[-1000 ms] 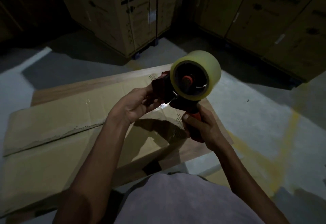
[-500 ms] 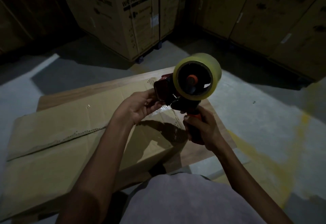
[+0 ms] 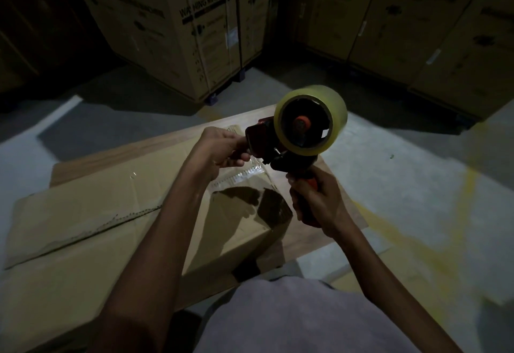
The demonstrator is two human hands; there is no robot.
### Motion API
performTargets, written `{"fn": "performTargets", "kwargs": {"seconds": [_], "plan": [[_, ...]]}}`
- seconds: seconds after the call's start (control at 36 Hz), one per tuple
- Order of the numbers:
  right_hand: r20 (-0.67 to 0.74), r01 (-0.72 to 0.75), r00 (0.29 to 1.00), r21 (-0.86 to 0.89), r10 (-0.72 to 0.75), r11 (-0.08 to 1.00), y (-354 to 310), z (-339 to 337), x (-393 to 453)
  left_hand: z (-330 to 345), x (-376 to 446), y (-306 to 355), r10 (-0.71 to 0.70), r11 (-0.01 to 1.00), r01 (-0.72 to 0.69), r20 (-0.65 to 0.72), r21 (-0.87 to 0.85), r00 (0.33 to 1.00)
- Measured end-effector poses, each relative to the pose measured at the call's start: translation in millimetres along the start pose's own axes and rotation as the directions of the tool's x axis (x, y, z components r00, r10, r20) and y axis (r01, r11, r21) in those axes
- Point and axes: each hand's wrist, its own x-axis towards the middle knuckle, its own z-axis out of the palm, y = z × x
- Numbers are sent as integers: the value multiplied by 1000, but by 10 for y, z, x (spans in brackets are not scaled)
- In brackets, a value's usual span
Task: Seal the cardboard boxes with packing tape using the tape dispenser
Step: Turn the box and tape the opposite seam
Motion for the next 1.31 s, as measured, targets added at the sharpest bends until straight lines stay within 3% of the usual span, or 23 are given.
{"fn": "performTargets", "kwargs": {"seconds": [0.25,0.42,0.72,0.86,1.0,1.31], "plan": [[-67,-65,996,-67,60,996,-94,83,55,-48,231,160,160,938,-140,-37,318,986],[-121,-93,989,-99,81,991,-134,162,32,-13,421,172,231,871,-215,17,442,973],[-164,-204,969,-117,184,972,-181,298,145,-77,799,229,246,875,-218,-8,432,969],[-174,-319,937,-74,302,945,-210,359,201,-118,973,102,292,840,-185,-137,511,947],[-205,-348,920,-29,335,937,-153,406,188,-206,1102,67,338,812,-283,-16,510,941],[-254,-363,905,-41,342,931,6,493,171,-239,1221,-29,351,788,-297,2,540,936]]}}
